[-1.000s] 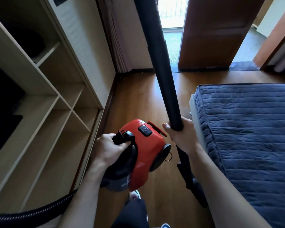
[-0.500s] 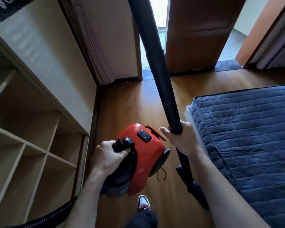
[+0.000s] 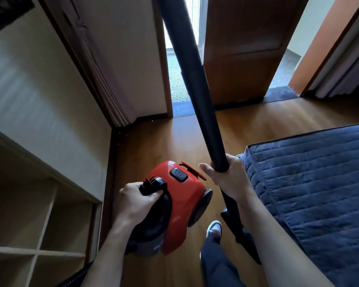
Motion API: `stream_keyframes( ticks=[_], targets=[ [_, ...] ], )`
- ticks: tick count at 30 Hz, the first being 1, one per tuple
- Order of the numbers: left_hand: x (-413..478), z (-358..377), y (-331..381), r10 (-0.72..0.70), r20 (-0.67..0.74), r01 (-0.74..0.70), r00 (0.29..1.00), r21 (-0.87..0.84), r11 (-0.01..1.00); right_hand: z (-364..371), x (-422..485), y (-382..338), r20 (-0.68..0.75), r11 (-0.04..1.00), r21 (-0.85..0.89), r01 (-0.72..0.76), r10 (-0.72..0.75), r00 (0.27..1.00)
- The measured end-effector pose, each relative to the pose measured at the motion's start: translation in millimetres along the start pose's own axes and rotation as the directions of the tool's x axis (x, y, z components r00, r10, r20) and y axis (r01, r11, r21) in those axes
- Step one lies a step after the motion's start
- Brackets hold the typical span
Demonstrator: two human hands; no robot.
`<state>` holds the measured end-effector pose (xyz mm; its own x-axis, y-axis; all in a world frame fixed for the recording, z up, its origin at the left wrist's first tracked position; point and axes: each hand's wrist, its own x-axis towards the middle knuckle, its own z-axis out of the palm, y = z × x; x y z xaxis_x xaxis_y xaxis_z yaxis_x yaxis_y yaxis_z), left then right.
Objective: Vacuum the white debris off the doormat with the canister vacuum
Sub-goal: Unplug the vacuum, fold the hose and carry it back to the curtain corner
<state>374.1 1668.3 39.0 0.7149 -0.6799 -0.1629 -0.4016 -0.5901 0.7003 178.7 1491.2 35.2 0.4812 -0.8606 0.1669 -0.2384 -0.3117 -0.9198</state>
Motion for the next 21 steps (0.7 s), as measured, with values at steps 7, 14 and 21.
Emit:
stream_keyframes(
  ticks=[7, 14, 21],
  targets=[
    [113, 28, 47, -0.037, -0.024, 0.038, 0.999, 0.059, 0.998, 0, 123, 36, -0.011, 1.0, 0.0, 0.004, -0.004, 1.0],
    [234, 64, 134, -0.006, -0.074, 0.015, 0.997, 0.111, 0.994, -25, 268, 68, 0.018, 0.993, 0.107, -0.04, 0.039, 0.999],
    [330, 84, 187, -0.002, -0.09, 0.012, 0.996, 0.11, 0.994, -43, 372, 86, 0.016, 0.984, 0.171, -0.049, 0.047, 0.999]
  ],
)
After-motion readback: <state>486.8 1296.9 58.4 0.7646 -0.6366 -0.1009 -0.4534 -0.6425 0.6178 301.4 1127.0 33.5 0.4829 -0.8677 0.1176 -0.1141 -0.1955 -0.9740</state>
